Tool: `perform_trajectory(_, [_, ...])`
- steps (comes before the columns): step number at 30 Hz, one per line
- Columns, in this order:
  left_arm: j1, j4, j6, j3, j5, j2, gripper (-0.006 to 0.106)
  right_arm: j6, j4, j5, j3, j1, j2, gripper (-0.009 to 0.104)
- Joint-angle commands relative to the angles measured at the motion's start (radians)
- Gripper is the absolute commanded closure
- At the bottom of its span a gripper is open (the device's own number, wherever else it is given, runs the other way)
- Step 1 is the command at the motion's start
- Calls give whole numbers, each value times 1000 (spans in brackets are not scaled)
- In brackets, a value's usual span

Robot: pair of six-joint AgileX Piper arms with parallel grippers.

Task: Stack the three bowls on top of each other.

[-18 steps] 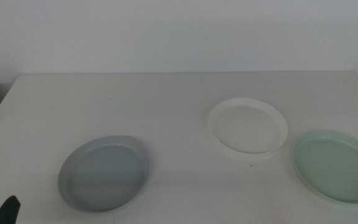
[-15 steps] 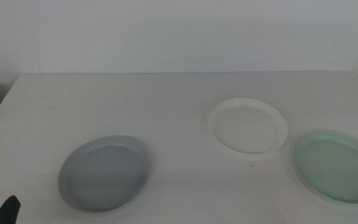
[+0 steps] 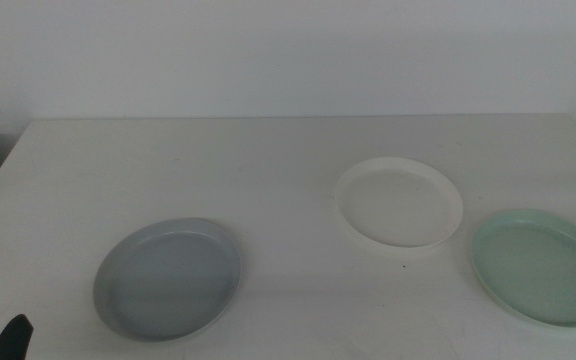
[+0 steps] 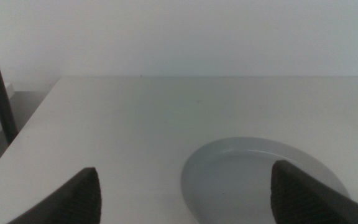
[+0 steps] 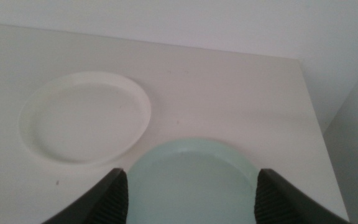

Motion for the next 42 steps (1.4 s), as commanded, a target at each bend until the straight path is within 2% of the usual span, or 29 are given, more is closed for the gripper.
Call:
perform_trajectory(1, [-1,-3,-5,-5,-78,-14,-4,6,10,-72,-104,1,97,43])
perform_trajectory(3, [-1,-3,-5,-5,-78,-14,-4,50,30,1,-191,1,189,43])
perform_trajectory(9, [-1,-3,-5,-5,-78,-14,-4,120,23,326,-483,1,433,43])
perform_trajectory(12, [-1,-3,-5,-5,-78,-14,-4,132,25,408,-613,1,546,43])
perform_trajectory(13, [-1,-3,-5,-5,-78,-14,-4,132,31,416,-636,1,576,43])
perform_trajectory(18, [-1,-3,-5,-5,-78,-14,-4,116,157,453,-798,1,760,43])
perform_trajectory(21, [-1,-3,-5,-5,-78,-14,-4,81,207,476,-889,1,874,43])
perform_trajectory(30, [-1,-3,-5,-5,-78,-14,-4,46,226,494,-1061,1,1200,43])
perform_trajectory(36, [-1,-3,-5,-5,-78,-14,-4,-48,283,481,-1107,1,1345,43])
perform_trajectory(42, [-1,-3,-5,-5,-78,-14,-4,-71,347,445,-1125,3,1433,43])
